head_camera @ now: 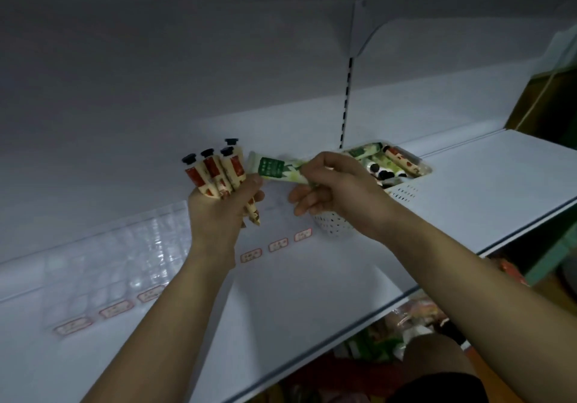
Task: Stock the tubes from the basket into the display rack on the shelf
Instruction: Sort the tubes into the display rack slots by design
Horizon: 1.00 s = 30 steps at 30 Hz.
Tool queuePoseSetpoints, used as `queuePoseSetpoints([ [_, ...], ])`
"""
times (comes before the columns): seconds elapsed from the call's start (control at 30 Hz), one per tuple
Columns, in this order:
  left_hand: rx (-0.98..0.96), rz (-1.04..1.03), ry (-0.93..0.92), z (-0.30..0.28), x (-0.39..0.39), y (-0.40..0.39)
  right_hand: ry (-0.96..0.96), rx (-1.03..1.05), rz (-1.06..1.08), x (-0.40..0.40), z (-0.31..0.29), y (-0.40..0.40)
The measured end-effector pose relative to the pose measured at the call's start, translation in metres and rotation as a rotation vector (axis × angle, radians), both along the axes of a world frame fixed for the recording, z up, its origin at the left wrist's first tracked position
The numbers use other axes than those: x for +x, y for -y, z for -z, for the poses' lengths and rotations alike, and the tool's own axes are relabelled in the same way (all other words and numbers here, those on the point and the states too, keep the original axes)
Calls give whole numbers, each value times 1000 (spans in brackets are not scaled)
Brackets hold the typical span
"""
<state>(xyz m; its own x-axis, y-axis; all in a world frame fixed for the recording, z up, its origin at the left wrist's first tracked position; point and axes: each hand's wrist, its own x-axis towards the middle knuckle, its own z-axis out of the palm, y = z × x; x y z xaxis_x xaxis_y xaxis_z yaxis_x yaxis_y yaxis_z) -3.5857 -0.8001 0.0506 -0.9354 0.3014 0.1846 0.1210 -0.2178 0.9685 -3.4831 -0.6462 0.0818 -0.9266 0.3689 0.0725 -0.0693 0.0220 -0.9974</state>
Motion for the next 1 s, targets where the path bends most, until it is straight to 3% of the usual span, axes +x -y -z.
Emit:
queuePoseSetpoints([
  [0.3, 226, -43, 244, 12, 4, 94, 77, 201, -204, -14, 32, 99],
  [0.7, 151, -255, 101, 28, -14, 197, -75, 604, -277, -76, 52, 191],
  [1.0, 24, -440, 62, 41, -60, 222, -185, 529, -161, -137, 67, 205],
])
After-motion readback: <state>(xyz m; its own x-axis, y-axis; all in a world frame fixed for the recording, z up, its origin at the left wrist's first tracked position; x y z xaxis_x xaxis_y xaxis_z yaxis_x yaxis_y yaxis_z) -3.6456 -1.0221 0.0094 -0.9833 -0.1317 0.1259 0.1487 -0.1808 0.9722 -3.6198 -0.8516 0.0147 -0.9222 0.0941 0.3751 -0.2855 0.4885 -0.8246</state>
